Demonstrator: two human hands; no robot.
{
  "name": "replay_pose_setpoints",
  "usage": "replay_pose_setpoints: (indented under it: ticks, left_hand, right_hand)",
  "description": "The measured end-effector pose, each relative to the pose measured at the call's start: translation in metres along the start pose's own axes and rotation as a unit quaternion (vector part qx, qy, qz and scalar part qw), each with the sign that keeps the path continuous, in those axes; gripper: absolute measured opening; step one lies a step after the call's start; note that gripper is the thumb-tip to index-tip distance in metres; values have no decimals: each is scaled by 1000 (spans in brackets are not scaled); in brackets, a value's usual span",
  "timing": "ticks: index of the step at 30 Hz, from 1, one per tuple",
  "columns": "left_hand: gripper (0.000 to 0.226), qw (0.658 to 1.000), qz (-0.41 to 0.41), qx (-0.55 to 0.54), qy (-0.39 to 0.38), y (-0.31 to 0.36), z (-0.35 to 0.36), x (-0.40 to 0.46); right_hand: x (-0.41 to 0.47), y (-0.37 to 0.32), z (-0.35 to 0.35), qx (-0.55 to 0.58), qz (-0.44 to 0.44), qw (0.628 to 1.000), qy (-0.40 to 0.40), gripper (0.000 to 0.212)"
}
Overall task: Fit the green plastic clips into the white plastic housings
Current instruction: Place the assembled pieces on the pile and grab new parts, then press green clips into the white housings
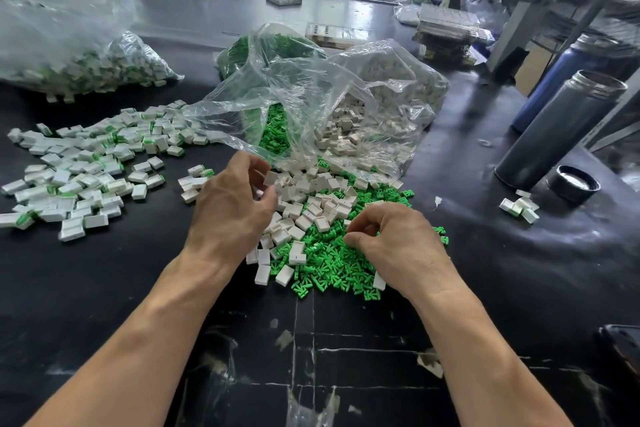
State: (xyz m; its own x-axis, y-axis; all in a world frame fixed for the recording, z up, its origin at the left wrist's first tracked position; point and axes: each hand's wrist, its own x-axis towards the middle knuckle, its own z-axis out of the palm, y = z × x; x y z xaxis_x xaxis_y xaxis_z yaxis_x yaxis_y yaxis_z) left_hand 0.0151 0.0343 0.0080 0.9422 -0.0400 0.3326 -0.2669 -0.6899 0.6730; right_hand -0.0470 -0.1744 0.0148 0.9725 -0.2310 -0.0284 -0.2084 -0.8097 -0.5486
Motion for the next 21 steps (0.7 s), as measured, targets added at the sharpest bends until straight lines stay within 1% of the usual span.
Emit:
replay_pose_setpoints:
  ticks: [4, 7, 11, 13, 16, 18, 21]
  left_hand:
    - [27, 997, -4, -82, -17, 6, 5, -5]
    - [28, 990, -8, -135, -34, 12, 8, -7]
    - [24, 981, -18, -188, -41, 18, 10, -10]
    - [22, 973, -29, -223, -52, 21, 12, -12]
    - [16, 964, -30, -256, -66, 26, 15, -16]
    - [14, 964, -17, -257, -71, 29, 18, -19]
    - [16, 963, -9, -255, -89, 30, 21, -22]
  right_hand:
    - [1, -4, 0, -35, 12, 999, -1, 8]
    - [0, -5, 2, -54, -2, 999, 2, 8]
    - [-2, -5, 6, -45, -20, 999, 1, 10]
    - [-2, -3, 7, 0, -24, 999, 33, 10]
    - [-1, -2, 9, 132, -25, 987, 88, 6]
    - [-1, -2, 11, 236, -24, 967, 94, 7]
    - [-2, -4, 12, 346, -33, 935, 70, 15]
